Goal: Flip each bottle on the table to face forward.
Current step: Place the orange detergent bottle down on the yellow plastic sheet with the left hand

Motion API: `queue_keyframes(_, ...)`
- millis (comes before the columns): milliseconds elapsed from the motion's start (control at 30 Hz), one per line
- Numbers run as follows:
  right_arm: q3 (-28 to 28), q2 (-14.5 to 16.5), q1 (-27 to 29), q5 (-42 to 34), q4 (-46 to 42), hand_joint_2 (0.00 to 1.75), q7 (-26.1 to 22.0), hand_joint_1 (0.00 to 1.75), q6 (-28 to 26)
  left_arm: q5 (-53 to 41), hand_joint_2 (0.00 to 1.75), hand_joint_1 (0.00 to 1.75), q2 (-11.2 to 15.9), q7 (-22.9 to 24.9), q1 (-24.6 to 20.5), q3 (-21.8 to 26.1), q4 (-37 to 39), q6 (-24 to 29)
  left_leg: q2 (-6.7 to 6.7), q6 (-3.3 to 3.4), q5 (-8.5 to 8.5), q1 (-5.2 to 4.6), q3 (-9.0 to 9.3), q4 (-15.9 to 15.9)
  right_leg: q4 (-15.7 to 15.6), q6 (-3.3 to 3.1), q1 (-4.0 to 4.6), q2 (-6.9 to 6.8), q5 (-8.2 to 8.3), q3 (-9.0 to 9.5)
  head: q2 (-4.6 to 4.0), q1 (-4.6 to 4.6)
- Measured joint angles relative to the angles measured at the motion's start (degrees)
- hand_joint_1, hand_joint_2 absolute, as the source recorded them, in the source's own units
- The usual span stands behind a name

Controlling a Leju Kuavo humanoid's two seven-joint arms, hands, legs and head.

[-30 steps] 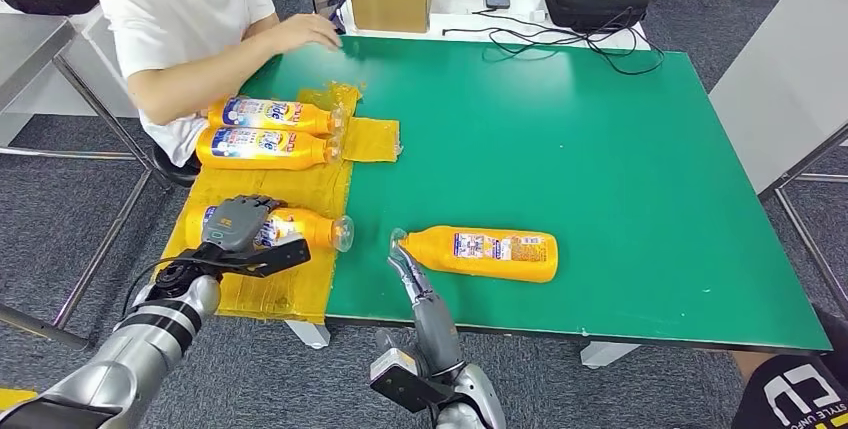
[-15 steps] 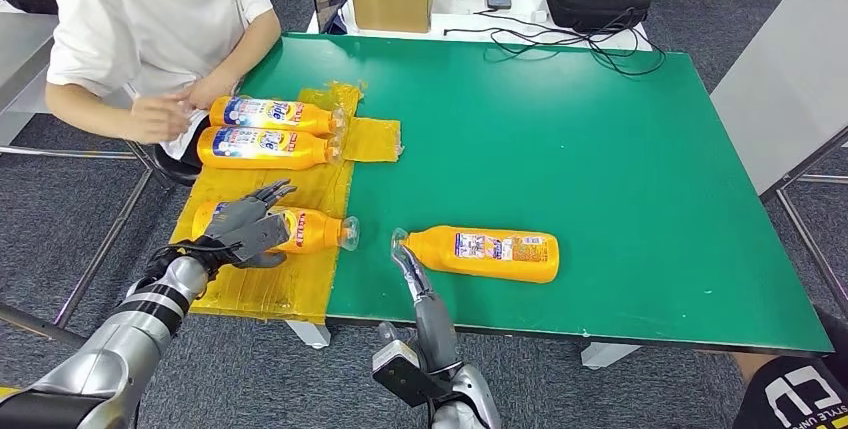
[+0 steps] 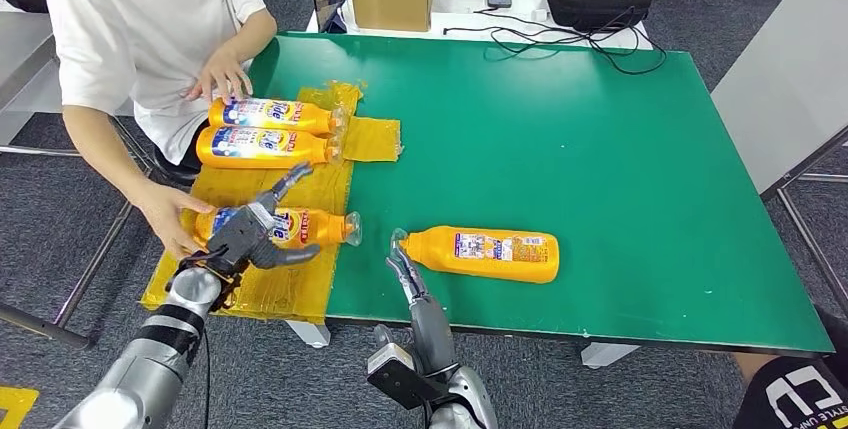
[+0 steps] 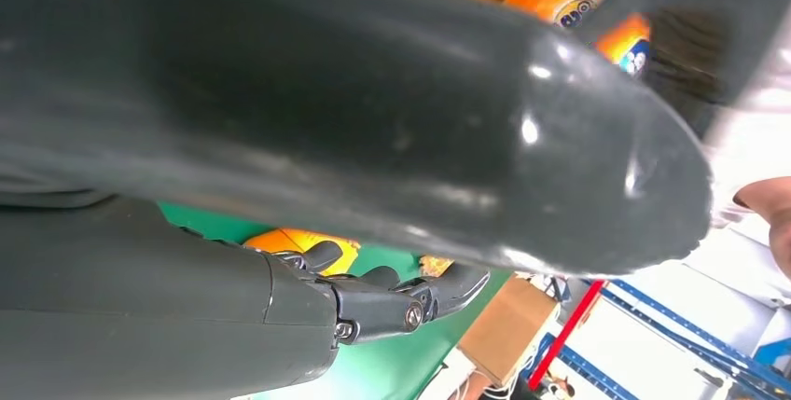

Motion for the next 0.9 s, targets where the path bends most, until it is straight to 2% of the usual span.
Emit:
queue_keyframes(133, 0.0, 0.0, 0.0, 1.4, 0.3, 0.0, 0.0, 0.0, 0.0, 6.3, 1.75, 0.0, -4.3, 2.6, 1.0, 1.9, -7.8, 5.8, -0.03, 0.01, 0.0, -0.01, -0.05, 0.0, 0.0, 0.01, -0.01, -0.01, 0.01, 0.0, 0.0, 0.0)
queue_keyframes(267, -0.1, 0.0, 0.0, 3.5, 0.6, 0.0, 0.0, 0.0, -0.8, 11.1, 1.75, 0.0, -7.2, 2.8, 1.7, 2.1, -13.8, 7.4, -0.02, 0.01, -0.01, -0.01, -0.05, 0.0, 0.0, 0.02, -0.01, -0.01, 0.01, 0.0, 0.0, -0.01)
queue_keyframes(333, -0.6, 0.1, 0.0, 8.4, 0.7, 0.0, 1.2, 0.0, -2.9, 13.3, 1.75, 0.0, -8.2, 2.9, 2.2, 2.2, -16.5, 7.6, -0.02, 0.01, -0.01, -0.01, -0.05, 0.0, 0.0, 0.02, 0.0, -0.01, 0.01, 0.0, 0.0, -0.01)
queue_keyframes(367, -1.3, 0.1, 0.2, 13.6, 0.5, 0.0, 2.4, 0.0, -4.2, 14.4, 1.75, 0.0, -8.7, 3.0, 2.6, 2.2, -17.8, 7.6, -0.02, 0.01, -0.01, -0.01, -0.04, 0.0, 0.0, 0.02, 0.0, -0.01, 0.01, 0.0, 0.0, -0.01)
queue_keyframes(500, -8.7, 0.2, 1.5, 40.7, -3.4, 1.75, 9.5, 0.0, -7.0, 17.6, 1.75, 0.0, -10.0, 4.3, 5.0, 2.2, -23.1, 7.9, -0.01, 0.01, -0.01, 0.0, -0.05, 0.0, 0.0, 0.02, 0.0, 0.0, 0.01, -0.01, 0.0, -0.02)
queue_keyframes(567, -12.7, -0.1, 1.8, 47.3, -6.4, 1.75, 14.2, 0.0, -7.1, 17.9, 1.75, 0.0, -10.3, 4.5, 6.8, 2.2, -25.9, 8.2, -0.01, 0.01, -0.01, -0.01, -0.05, 0.0, 0.0, 0.02, 0.0, -0.01, 0.0, -0.01, 0.0, -0.02)
queue_keyframes(667, -16.8, -1.3, 1.9, 51.4, -10.8, 1.75, 19.8, 0.0, -7.2, 17.9, 1.75, 0.0, -10.4, 4.7, 9.3, 2.2, -29.4, 8.3, -0.01, 0.02, -0.01, -0.02, -0.05, 0.0, 0.0, 0.02, -0.02, -0.01, 0.0, -0.01, 0.0, -0.01)
queue_keyframes(900, -20.2, -5.2, 1.1, 51.0, -16.3, 1.75, 26.3, 0.0, -7.0, 17.5, 1.75, 0.0, -10.7, 4.8, 12.8, 2.4, -34.3, 8.7, -0.01, 0.03, -0.02, -0.05, -0.05, 0.0, 0.0, 0.04, -0.03, -0.01, 0.02, 0.01, 0.0, -0.01)
